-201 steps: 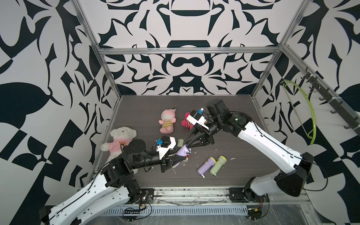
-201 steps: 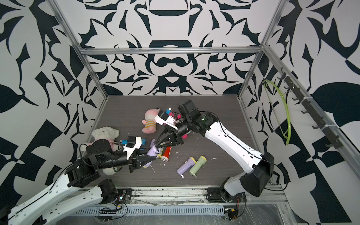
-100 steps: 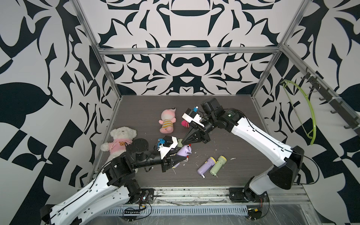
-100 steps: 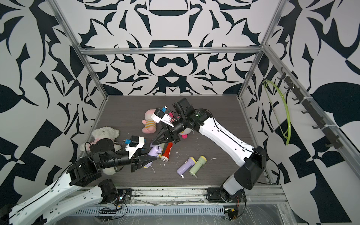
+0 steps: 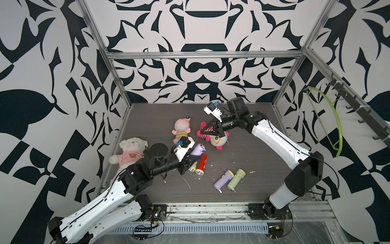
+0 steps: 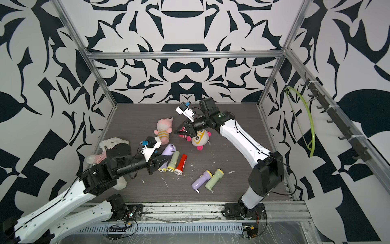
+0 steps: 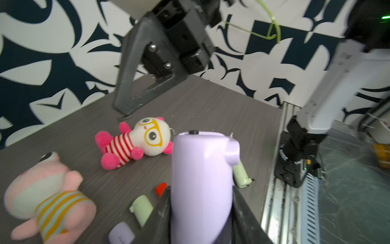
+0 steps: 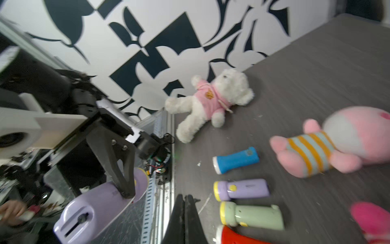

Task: Close the plug at the bottom of the flashlight
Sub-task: Place the flashlight at the center of the board.

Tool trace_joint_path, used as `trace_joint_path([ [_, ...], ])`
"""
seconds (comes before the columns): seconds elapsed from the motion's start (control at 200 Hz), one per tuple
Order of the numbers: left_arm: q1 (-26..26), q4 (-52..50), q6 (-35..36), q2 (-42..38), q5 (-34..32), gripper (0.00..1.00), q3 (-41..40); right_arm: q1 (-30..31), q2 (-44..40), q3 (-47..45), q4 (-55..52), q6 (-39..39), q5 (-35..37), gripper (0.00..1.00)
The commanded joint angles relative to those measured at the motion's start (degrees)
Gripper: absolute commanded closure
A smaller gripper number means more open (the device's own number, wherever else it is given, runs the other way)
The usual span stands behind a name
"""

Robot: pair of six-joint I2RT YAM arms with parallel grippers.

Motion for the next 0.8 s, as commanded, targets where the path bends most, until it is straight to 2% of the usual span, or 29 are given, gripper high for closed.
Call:
trace_joint_path([
  [0.0,3.83,-0.45,-5.58,5.16,-0.99,0.83,3.91,-0.64,-4.47,-3.18,3.73,8.37,22.98,1.00],
  [0.13,4.41,-0.75,-8.71,10.67,-1.72,0.84,6.82,-0.86,-9.11,-8.87,3.39,12.74,37.72,1.00],
  [0.22,4.41,-0.26,-10.80,13.17,-1.08,0.84,7.58,-0.92,-11.57,-12.34,3.24,15.30,44.88,1.00],
  [0.455,4.41,-0.55,-17.32,16.69,-2.27,0.85,9.33,-0.95,-11.87,-14.26,-2.15,18.14,52.86,1.00],
  [0.635,4.08,0.14,-26.47,19.66,-5.94,0.87,9.33,-0.97,-14.99,-17.40,-3.49,20.71,58.06,1.00],
  [0.705,2.56,1.02,-29.47,21.36,-7.25,0.88,8.73,-0.90,-16.73,-18.46,-4.10,20.92,60.65,1.00],
  [0.79,-1.37,-0.45,-31.30,24.66,-12.46,0.88,9.81,-0.93,-18.40,-19.31,-5.25,21.26,62.04,1.00],
])
